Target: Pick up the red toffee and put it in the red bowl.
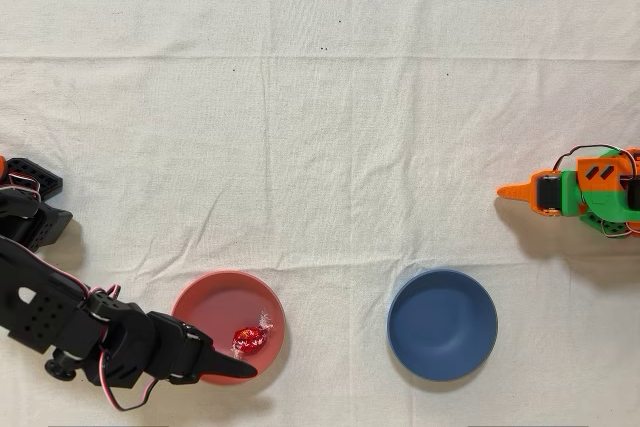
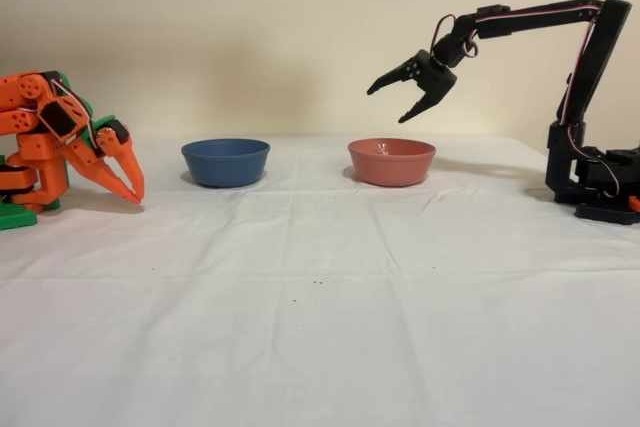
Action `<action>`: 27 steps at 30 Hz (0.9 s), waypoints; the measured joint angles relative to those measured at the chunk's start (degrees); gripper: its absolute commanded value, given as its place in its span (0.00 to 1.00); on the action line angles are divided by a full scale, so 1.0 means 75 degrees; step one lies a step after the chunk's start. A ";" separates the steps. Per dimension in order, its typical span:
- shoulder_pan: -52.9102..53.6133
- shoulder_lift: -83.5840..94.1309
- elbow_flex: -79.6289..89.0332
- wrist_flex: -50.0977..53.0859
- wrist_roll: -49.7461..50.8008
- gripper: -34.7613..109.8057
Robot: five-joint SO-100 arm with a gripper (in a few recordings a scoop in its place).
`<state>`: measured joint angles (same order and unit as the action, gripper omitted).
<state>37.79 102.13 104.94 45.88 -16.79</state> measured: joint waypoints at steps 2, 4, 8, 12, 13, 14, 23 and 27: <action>0.0012 0.0000 -0.0047 0.0094 0.0000 0.47; 0.0023 0.0000 -0.0105 0.0188 0.0000 0.47; -0.0023 0.0082 -0.0105 0.0445 0.0070 0.44; -0.0387 0.0492 -0.0094 0.0703 0.0199 0.40; -0.0516 0.0668 -0.0047 0.0809 0.0211 0.39; -0.0668 0.0855 0.0047 0.0879 0.0211 0.39; -0.2238 0.2871 0.1090 0.1547 0.0762 0.31; -0.2777 0.3609 0.1500 0.1711 0.0879 0.28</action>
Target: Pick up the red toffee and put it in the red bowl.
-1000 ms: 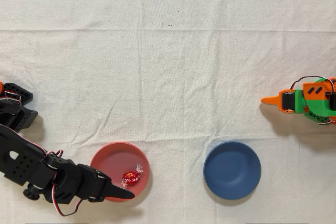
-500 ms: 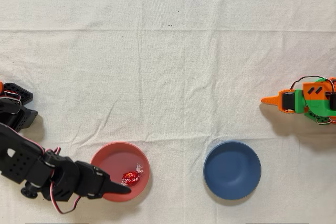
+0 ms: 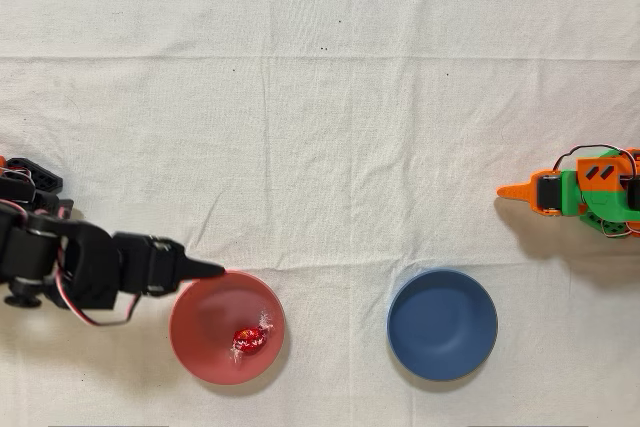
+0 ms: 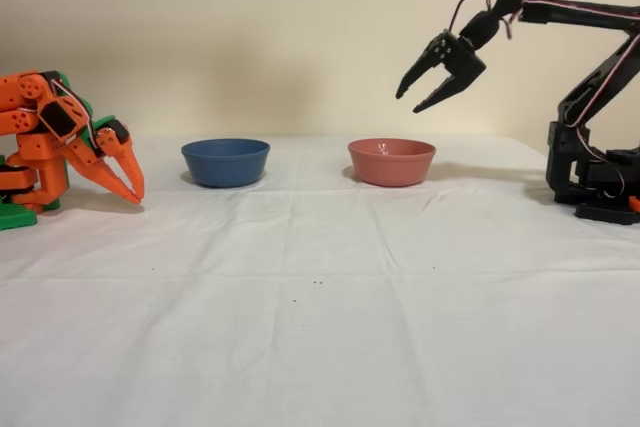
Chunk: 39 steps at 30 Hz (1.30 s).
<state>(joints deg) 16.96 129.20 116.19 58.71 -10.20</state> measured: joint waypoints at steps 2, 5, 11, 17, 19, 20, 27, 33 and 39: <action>-0.0270 0.0410 0.0305 -0.0012 0.0000 0.27; -0.0574 0.1043 0.0902 -0.0094 0.0094 0.25; -0.1031 0.2309 0.2262 -0.0539 0.0492 0.24; -0.1020 0.3094 0.3199 -0.0891 0.0691 0.24; -0.1031 0.3363 0.3539 -0.1043 0.0785 0.24; -0.1031 0.3445 0.3703 -0.1137 0.0844 0.24; -0.1031 0.4348 0.4758 -0.1406 0.1066 0.24; -0.1172 0.5027 0.5578 -0.1500 0.1301 0.24; -0.1184 0.5461 0.6328 -0.1898 0.1582 0.24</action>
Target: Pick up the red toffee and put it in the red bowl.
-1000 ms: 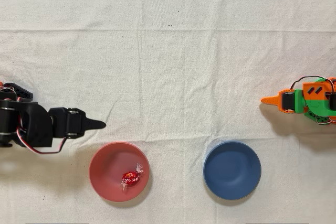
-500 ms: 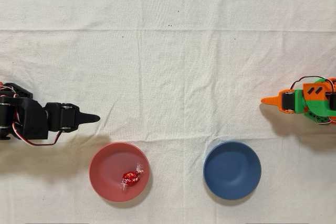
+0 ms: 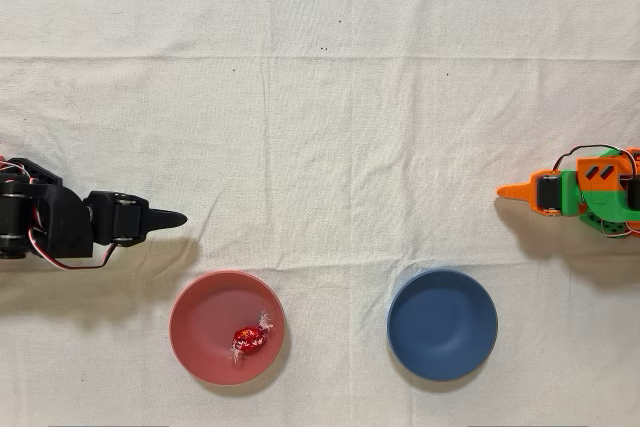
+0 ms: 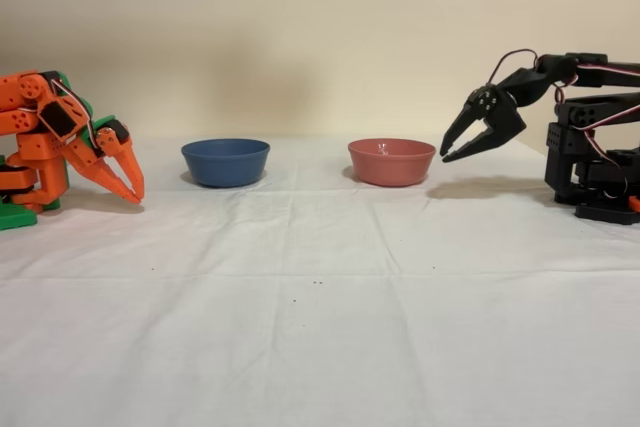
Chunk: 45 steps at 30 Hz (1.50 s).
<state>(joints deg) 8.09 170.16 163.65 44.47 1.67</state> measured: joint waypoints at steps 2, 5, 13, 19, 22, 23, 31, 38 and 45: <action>-0.0035 0.0234 0.0199 -0.0047 0.0012 0.25; -0.0117 0.0293 0.0480 -0.0012 -0.0035 0.25; -0.0129 0.1055 0.1137 -0.0012 -0.0082 0.25; -0.0129 0.1242 0.1383 0.0047 -0.0082 0.25; -0.0129 0.1301 0.1406 0.0117 -0.0164 0.25; -0.0152 0.1336 0.1418 0.0211 -0.0223 0.25; -0.0281 0.1770 0.1430 0.0703 -0.0727 0.25; -0.0281 0.1805 0.1430 0.0727 -0.0727 0.25; -0.0281 0.1805 0.1430 0.0727 -0.0727 0.25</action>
